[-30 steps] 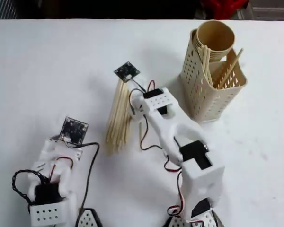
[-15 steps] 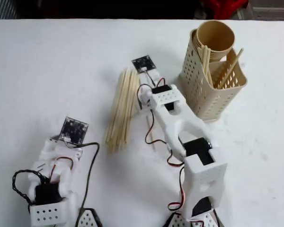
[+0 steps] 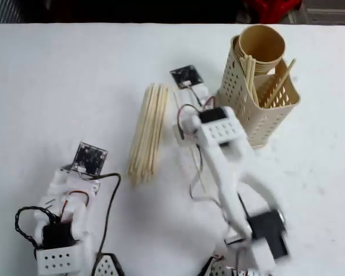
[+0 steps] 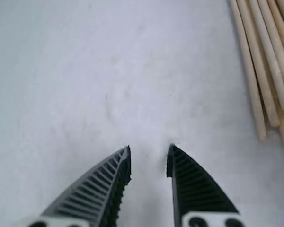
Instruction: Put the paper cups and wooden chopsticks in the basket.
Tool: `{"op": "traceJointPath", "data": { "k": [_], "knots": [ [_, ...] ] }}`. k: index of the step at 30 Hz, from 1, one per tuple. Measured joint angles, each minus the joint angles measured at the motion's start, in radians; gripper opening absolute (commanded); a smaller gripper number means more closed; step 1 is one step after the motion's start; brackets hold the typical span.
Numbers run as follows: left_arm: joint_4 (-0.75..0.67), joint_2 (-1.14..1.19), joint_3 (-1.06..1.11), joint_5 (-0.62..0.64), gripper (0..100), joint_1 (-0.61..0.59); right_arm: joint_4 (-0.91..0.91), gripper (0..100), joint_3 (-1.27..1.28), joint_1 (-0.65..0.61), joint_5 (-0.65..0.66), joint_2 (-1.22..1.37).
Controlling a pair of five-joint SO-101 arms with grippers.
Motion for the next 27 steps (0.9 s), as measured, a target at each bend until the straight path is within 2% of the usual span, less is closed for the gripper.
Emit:
{"op": "traceJointPath", "data": {
  "k": [7,12,17,22,27],
  "knots": [
    [0.0,0.0,0.0,0.0,15,0.0,0.012,1.5,0.066,0.087,0.008,-0.592],
    [0.0,0.0,0.0,0.0,15,0.0,0.034,1.5,0.023,0.155,0.092,-0.888],
    [0.0,0.0,0.0,0.0,15,0.0,-0.018,1.6,-0.089,0.269,0.103,-0.922],
    [0.0,0.0,0.0,0.0,15,0.0,-0.204,1.7,-0.115,0.4,0.103,-0.842],
    [0.0,0.0,0.0,0.0,15,0.0,-0.365,1.7,-0.08,0.445,0.103,-0.756]
  ]
}}
